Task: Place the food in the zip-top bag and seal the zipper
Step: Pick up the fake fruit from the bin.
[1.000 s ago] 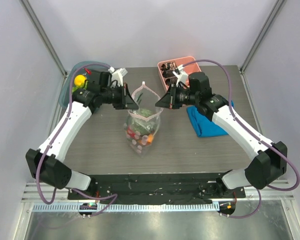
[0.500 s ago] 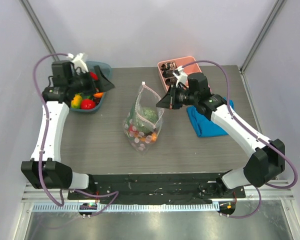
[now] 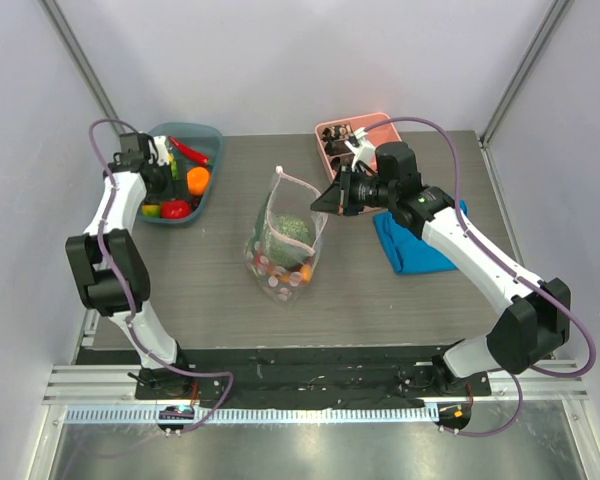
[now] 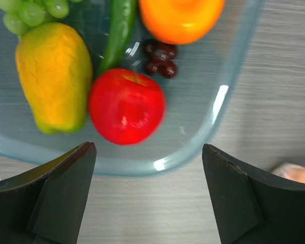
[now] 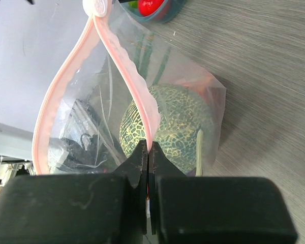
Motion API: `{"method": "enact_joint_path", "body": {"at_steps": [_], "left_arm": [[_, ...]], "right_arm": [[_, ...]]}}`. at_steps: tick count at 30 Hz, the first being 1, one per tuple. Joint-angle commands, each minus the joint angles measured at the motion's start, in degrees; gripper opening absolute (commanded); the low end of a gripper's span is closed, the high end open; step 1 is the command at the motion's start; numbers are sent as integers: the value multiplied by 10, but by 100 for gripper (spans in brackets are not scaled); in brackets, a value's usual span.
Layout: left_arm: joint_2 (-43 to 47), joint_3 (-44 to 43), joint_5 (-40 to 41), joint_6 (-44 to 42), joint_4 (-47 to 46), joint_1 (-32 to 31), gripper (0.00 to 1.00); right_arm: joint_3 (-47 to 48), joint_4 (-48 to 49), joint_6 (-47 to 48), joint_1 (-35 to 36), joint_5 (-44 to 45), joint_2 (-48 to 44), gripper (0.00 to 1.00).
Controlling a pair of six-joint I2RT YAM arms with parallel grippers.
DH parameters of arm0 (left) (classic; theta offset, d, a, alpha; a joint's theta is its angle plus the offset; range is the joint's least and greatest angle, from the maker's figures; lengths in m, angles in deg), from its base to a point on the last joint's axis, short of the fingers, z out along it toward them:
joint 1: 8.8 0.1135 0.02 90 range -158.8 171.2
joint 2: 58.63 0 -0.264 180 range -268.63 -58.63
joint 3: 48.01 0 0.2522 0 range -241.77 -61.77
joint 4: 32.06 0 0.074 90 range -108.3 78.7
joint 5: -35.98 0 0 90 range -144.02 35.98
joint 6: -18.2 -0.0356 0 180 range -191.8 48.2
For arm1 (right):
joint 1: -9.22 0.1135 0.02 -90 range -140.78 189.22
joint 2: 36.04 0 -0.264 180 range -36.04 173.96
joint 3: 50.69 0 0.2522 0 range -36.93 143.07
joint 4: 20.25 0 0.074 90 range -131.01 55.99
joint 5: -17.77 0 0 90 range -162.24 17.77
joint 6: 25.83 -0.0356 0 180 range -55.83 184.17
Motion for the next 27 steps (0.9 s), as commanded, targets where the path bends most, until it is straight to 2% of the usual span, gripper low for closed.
{"method": "enact_joint_path", "body": {"at_steps": [1, 9, 17, 19, 20, 22, 23, 27], "left_arm": [[-35, -39, 65, -63, -55, 1, 88], [-122, -62, 76, -64, -66, 1, 87], [-146, -56, 67, -60, -57, 1, 82], [-132, -63, 60, -59, -46, 1, 76], [-122, -65, 55, -61, -41, 1, 65], [-96, -81, 33, -47, -19, 1, 56], [-60, -89, 21, -38, -13, 1, 48], [41, -128, -49, 9, -11, 1, 36]], "right_arm": [[35, 34, 7, 5, -6, -4, 1], [33, 28, 17, 6, -4, -9, 1], [34, 27, 21, 4, -6, -5, 1], [37, 24, 23, 5, -7, -3, 1], [37, 24, 24, 5, -7, -3, 1], [38, 22, 26, 5, -7, -5, 1], [37, 22, 23, 4, -6, -5, 1], [46, 25, 19, 5, -10, -2, 1]]}}
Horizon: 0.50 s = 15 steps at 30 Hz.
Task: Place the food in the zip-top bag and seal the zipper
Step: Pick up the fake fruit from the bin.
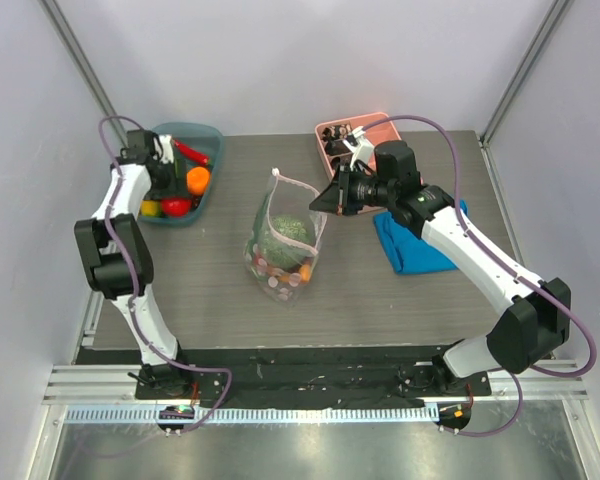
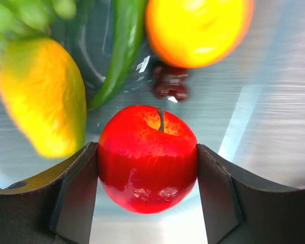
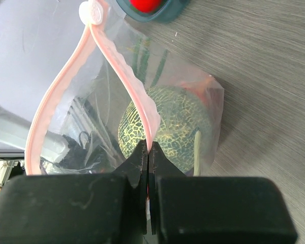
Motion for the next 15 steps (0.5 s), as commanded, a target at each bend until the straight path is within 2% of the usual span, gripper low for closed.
{"method": "enact_joint_path", "body": {"at_steps": [1, 4, 5, 8, 11, 15], "left_arm": [[160, -75, -113, 61, -3, -1, 34], [215, -100, -180, 107, -2, -10, 32], [229, -105, -228, 120, -2, -18, 32], [274, -105, -306, 192, -31, -45, 35], [322, -73, -345, 257, -91, -82, 38], [363, -39, -363, 261, -115, -168, 39]], "right_arm": [[40, 30, 4, 4, -11, -3, 1], [47, 34, -1, 8, -11, -1, 1], [48, 34, -7, 11, -13, 1, 1], [53, 37, -13, 23, -14, 1, 1], [58, 42, -19, 30, -11, 2, 1], [59, 44, -20, 33, -11, 5, 1]]}}
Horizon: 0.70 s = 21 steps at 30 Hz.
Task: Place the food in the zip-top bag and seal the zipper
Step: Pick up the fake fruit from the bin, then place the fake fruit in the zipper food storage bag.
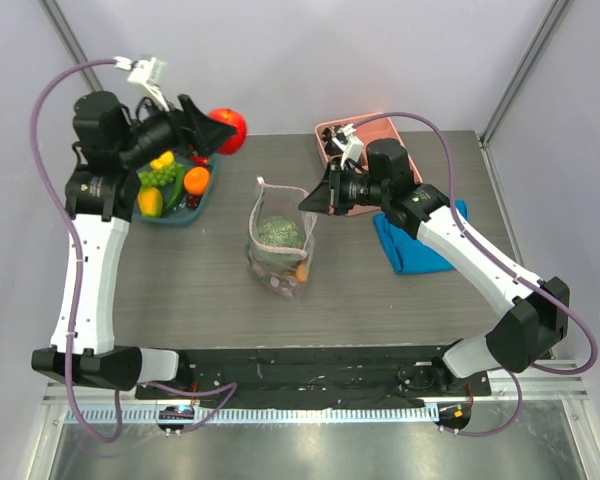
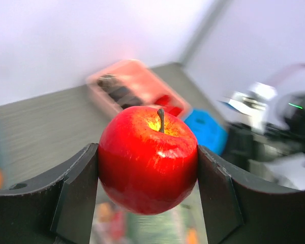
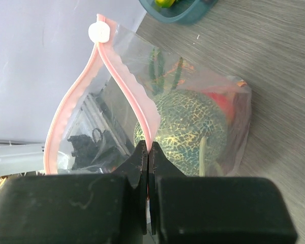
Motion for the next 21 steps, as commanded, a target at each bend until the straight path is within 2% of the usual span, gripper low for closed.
{"method": "enact_joint_path", "body": {"at_steps": [1, 5, 11, 16, 21], "left_arm": [[13, 43, -65, 50, -23, -68, 38], [25, 85, -75, 32, 3, -118, 38], [29, 104, -94, -6, 61, -159, 38], [13, 96, -66, -88, 142, -176, 42], [-7, 65, -94, -175, 243, -184, 49]], "right_arm": [[29, 40, -7, 6, -7, -1, 1], [27, 43, -7, 10, -4, -3, 1], [28, 46, -9, 12, 0, -4, 1], [30, 46, -11, 13, 2, -2, 1], [37, 48, -11, 14, 0, 1, 1]]}}
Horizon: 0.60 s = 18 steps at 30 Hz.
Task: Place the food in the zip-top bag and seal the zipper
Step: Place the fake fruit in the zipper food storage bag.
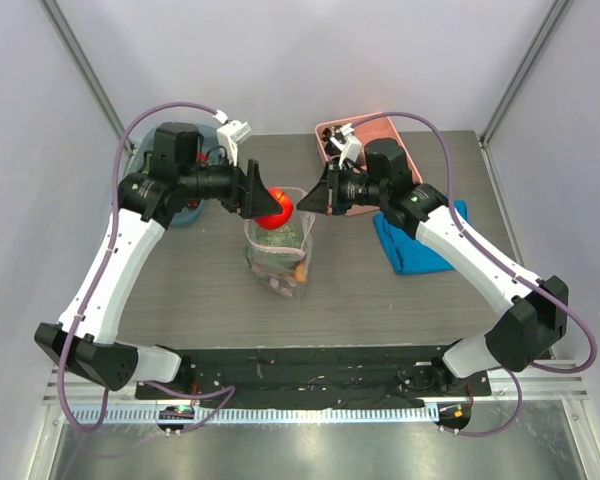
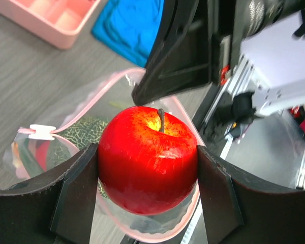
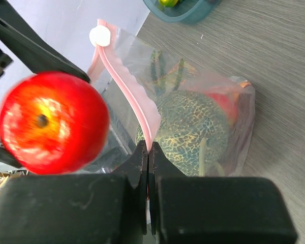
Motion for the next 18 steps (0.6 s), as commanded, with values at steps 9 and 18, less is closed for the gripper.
{"method": "enact_joint_path", "body": {"at_steps": [9, 18], "left_arm": [[-37, -64, -13, -127, 164, -61, 63], [-71, -79, 35, -88, 189, -99, 96]], "right_arm": [[34, 59, -10, 8, -12, 4, 1], [29, 68, -11, 10, -27, 2, 1]]}}
